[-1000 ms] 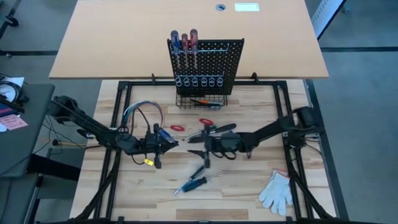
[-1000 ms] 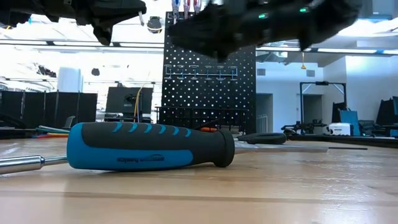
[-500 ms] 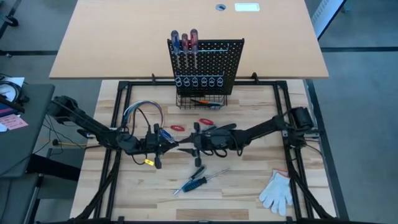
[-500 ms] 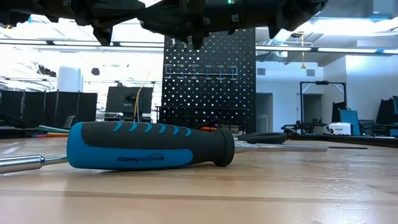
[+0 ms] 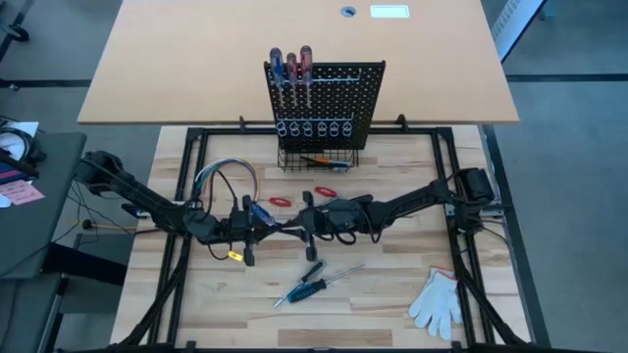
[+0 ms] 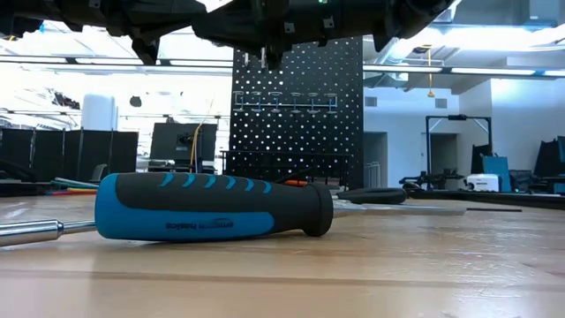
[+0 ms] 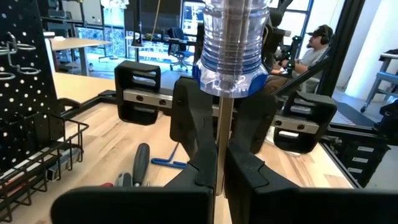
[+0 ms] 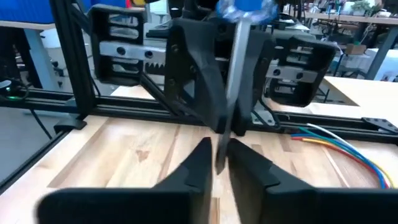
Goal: Hang tools onto peg board
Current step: Hang the blue screwdriver on the pegboard
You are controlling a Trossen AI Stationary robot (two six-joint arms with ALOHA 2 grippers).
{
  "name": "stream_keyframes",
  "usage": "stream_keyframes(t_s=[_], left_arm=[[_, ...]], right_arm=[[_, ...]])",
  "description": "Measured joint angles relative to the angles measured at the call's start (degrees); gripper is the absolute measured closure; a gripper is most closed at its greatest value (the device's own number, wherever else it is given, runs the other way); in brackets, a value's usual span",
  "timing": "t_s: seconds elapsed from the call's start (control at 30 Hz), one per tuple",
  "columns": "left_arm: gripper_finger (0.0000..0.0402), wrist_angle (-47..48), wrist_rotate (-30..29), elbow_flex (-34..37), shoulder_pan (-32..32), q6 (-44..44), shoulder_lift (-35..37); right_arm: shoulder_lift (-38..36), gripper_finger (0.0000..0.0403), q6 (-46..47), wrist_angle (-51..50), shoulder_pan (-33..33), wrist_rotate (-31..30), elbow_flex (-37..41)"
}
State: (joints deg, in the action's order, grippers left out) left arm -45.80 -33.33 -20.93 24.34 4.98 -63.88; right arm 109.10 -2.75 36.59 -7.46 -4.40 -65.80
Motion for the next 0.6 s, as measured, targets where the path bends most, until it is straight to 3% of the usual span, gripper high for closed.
stream_keyframes(t_s=[0.1, 0.27, 0.6], left_arm=[[0.0396, 0.2, -0.1, 0.0, 0.0, -0.2, 0.0], [0.0387, 0.5, -0.2, 0.0, 0.0, 0.2, 0.0], [0.0302, 9.2, 0.2, -0.1, 1.4, 5.9, 0.1]], right_arm=[[0.0, 0.0393, 0.6, -0.3, 0.1, 0.0, 0.0], [0.0, 0.0395, 1.2, -0.6, 0.2, 0.0, 0.0], [-0.2, 0.04, 4.6, 3.5, 1.5, -0.1, 3.6]])
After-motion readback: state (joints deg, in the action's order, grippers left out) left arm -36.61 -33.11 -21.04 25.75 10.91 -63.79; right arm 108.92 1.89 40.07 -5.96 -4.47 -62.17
